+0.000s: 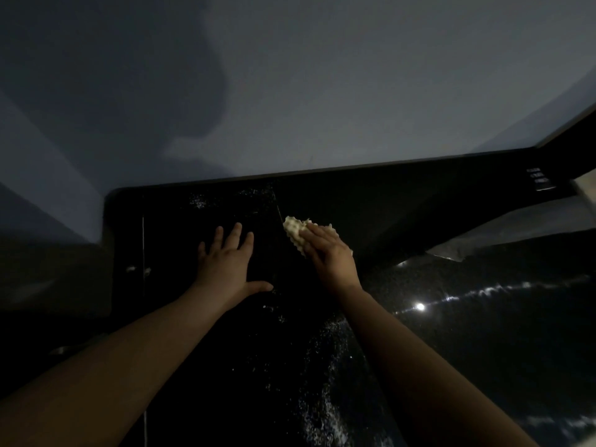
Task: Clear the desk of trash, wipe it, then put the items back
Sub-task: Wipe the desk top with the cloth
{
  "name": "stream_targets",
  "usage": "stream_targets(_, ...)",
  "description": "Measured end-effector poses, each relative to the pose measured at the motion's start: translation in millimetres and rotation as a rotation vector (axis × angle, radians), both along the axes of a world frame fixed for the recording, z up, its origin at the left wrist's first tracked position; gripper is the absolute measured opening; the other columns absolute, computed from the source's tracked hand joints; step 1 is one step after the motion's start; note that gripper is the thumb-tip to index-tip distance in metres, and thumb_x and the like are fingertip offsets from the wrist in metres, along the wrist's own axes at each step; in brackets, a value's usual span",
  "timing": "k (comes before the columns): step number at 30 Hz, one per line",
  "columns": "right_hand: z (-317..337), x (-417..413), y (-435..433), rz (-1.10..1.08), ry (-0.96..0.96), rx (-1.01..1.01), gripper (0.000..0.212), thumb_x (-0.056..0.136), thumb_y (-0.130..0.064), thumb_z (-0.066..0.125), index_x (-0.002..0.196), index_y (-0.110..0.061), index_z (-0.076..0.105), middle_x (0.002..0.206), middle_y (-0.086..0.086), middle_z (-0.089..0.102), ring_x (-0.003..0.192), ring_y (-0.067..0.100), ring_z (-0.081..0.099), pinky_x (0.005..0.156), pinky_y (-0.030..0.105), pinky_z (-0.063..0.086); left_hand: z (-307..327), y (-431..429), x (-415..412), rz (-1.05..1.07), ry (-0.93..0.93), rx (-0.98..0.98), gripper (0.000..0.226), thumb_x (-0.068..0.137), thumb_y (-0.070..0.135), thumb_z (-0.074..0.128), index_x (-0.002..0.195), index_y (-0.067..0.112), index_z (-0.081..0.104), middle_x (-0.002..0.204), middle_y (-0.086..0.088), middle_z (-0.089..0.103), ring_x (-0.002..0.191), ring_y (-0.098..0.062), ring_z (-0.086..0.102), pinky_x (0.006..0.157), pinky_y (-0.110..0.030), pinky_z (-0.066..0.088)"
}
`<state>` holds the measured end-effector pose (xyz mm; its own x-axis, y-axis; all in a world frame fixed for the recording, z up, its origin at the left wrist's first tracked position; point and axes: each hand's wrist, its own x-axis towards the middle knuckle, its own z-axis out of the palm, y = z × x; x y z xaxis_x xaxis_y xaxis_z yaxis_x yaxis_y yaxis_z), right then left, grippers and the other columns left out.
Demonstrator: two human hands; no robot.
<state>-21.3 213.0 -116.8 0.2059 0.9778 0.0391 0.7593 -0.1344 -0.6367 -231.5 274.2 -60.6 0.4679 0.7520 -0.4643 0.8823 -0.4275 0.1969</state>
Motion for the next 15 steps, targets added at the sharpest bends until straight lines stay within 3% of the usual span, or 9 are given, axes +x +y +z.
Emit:
stream_targets(3,0,-2,-13,-0.016,0.011,-0.01,0.032,0.096,-0.027,0.055,0.128,-0.024,0.061,0.142,-0.003,0.05,0.136,0.015,0.039,0.112,0.022,0.02,6,-15,-4,-0.042,-0.038,0.003,0.107,0.075,0.075,0.053,0.153,0.024,0.0,0.161,-0.002,-0.013,0.147,-0.031,-0.01,0.119,-0.052,0.005)
stream_targets(8,0,-6,-36,-0.019,0.01,-0.004,0.034,0.096,-0.028,0.055,0.129,-0.026,0.06,0.143,-0.005,0.049,0.137,0.014,0.038,0.117,0.035,0.026,14,-52,-12,-0.106,-0.005,-0.063,0.109,0.075,0.076,0.052,0.153,0.025,-0.003,0.16,0.0,-0.016,0.146,-0.03,-0.015,0.119,-0.051,0.002)
stream_targets(15,4,-13,-68,-0.057,0.016,-0.018,0.034,0.095,-0.026,0.056,0.129,-0.027,0.059,0.143,-0.005,0.048,0.139,0.013,0.035,0.118,0.036,0.025,8,-95,-19,-0.149,0.053,-0.104,0.119,0.069,0.074,0.062,0.153,0.026,-0.007,0.158,-0.002,-0.023,0.144,-0.035,-0.02,0.118,-0.053,-0.001)
